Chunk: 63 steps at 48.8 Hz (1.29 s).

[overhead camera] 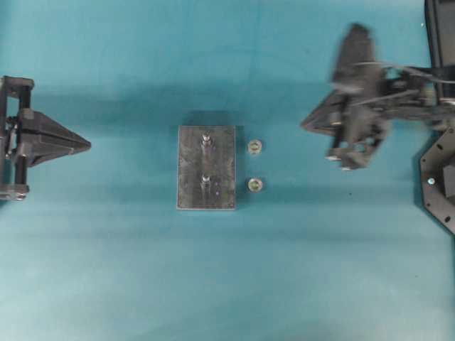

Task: Insert the washer onto the shaft.
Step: 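Move the right gripper over the upper steel washer beside the plate, then lower the right gripper and close it on the upper washer, lifting it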

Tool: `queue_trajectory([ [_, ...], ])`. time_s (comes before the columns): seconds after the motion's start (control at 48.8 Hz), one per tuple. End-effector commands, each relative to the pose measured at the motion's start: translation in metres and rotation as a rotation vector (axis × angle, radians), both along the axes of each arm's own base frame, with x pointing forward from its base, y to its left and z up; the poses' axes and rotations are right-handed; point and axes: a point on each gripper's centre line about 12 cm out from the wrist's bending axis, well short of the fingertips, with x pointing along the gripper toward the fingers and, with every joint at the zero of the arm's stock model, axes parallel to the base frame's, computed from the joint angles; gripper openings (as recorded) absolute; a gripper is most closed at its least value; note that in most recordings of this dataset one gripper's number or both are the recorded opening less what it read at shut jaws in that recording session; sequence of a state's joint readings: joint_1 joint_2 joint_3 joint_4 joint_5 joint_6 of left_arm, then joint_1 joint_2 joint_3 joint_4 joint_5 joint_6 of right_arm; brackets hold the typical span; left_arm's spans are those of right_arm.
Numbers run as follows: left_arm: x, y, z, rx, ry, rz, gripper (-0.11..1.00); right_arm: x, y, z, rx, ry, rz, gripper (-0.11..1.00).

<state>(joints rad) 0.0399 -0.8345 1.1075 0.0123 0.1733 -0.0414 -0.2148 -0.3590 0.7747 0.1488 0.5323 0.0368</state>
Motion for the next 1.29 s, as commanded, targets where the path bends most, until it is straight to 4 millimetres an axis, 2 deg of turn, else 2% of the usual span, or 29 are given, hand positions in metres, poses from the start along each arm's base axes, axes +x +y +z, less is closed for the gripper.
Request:
queue_trajectory([
  [0.0, 0.005, 0.001, 0.005, 0.001, 0.005, 0.001, 0.00, 0.017, -0.005, -0.003, 0.011, 0.052, 0.005, 0.01],
  [0.164, 0.006, 0.001, 0.004, 0.002, 0.011, 0.001, 0.00, 0.042, -0.009, -0.019, 0.022, 0.178, 0.056, 0.02],
  [0.246, 0.005, 0.001, 0.003, 0.004, 0.011, 0.000, 0.00, 0.054, -0.011, -0.027, 0.015, 0.210, 0.084, 0.12],
  [0.348, 0.004, 0.001, 0.003, 0.003, 0.009, 0.001, 0.00, 0.070, -0.015, -0.036, 0.009, 0.229, 0.105, 0.36],
  [0.492, 0.003, 0.001, 0.004, 0.003, 0.006, 0.001, 0.00, 0.085, -0.018, -0.049, 0.014, 0.264, 0.117, 0.80],
  [0.553, 0.003, 0.001, 0.005, 0.003, 0.003, 0.001, 0.00, 0.090, -0.019, -0.055, 0.014, 0.281, 0.128, 0.89],
  [0.717, 0.003, 0.001, 0.005, 0.003, 0.006, 0.001, 0.00, 0.096, -0.020, -0.069, 0.013, 0.310, 0.148, 0.82],
  [1.27, 0.003, 0.001, 0.002, 0.004, 0.019, 0.000, 0.00, 0.100, -0.022, -0.097, 0.020, 0.355, 0.147, 0.81],
])
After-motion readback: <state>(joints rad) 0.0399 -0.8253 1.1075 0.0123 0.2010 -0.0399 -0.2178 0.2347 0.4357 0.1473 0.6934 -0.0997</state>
